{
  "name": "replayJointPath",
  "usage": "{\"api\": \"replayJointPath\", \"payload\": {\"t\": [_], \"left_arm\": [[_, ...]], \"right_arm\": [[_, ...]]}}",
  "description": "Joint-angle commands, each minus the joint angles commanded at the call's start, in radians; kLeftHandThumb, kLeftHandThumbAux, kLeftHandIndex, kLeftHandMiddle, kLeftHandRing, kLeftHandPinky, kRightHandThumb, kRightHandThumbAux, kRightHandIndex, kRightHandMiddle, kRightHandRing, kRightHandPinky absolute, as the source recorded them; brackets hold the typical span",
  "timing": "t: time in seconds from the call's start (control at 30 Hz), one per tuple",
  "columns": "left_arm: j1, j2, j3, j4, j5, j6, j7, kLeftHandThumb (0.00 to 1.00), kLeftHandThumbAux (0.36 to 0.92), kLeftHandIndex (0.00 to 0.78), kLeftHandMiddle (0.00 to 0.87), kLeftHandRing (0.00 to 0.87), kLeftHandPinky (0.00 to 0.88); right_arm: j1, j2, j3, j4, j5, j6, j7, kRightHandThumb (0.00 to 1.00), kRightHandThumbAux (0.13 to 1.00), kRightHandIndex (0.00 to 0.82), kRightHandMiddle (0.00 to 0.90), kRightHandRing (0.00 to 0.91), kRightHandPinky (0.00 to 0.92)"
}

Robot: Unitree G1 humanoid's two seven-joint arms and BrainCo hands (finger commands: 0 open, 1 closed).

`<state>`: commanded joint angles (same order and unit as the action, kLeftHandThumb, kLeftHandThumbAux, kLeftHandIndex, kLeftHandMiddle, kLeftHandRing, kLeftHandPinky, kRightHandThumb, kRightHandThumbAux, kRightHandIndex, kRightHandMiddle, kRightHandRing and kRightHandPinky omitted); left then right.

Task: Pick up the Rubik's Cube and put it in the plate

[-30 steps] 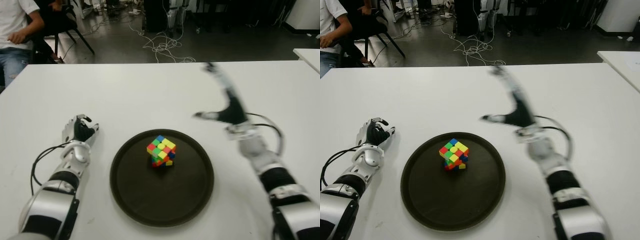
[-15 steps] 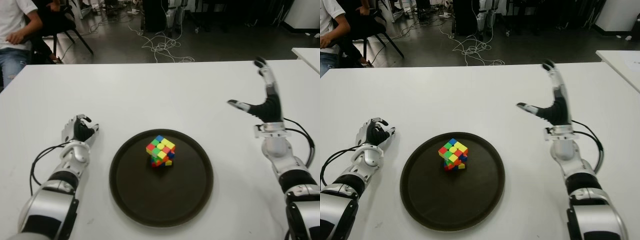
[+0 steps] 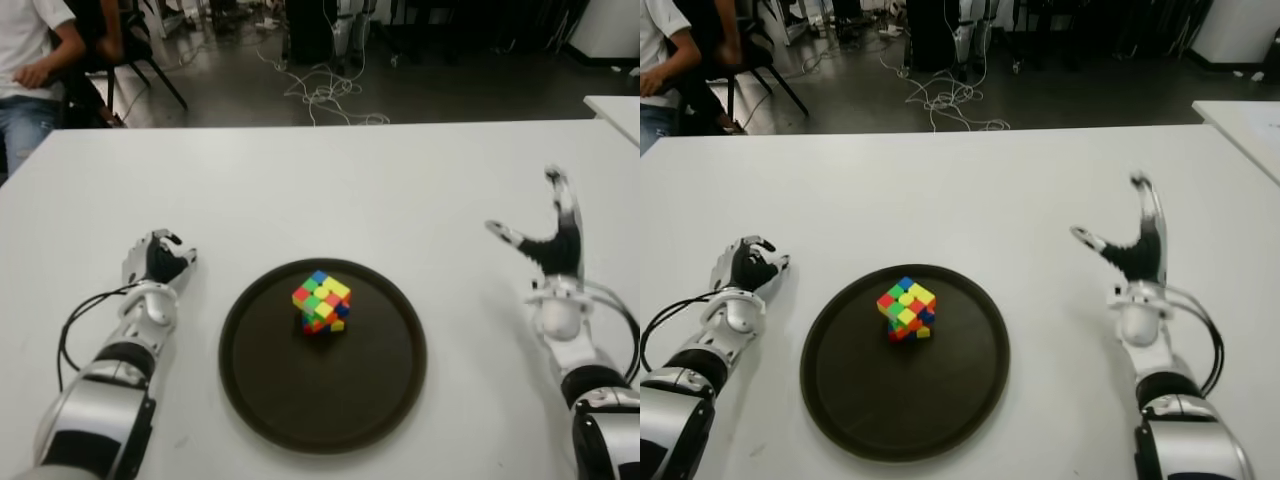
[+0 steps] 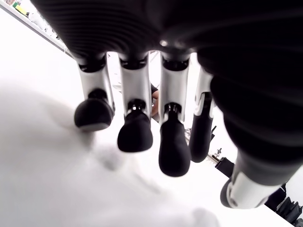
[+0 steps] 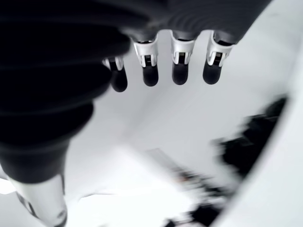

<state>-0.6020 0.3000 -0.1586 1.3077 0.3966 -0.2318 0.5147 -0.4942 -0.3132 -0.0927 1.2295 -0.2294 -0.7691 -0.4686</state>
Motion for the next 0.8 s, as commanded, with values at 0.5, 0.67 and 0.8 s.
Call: {"api": "replayJointPath", "payload": {"t": [0.5, 0.67, 0.8], "left_arm": [[0.002, 0.004, 0.024, -0.005, -0.024, 0.003, -0.005, 0.682, 0.713, 0.431, 0.769, 0.789, 0.749], [0.019, -0.007, 0.089, -0.015, -0.093, -0.054, -0.021, 0.683, 0.713, 0.432, 0.741, 0.758, 0.738], [0.045, -0.017, 0.143, -0.016, -0.152, -0.113, -0.049, 0.684, 0.710, 0.432, 0.664, 0.694, 0.703]], "right_arm": [[0.005, 0.058, -0.079, 0.020, 0.118, 0.058, 0.025, 0.040, 0.768, 0.377, 0.395, 0.386, 0.330], [0.025, 0.071, -0.081, 0.022, 0.122, 0.076, 0.025, 0.157, 0.786, 0.477, 0.475, 0.484, 0.458], [0.062, 0.087, -0.067, 0.001, 0.112, 0.058, 0.012, 0.235, 0.795, 0.526, 0.567, 0.585, 0.582]]}}
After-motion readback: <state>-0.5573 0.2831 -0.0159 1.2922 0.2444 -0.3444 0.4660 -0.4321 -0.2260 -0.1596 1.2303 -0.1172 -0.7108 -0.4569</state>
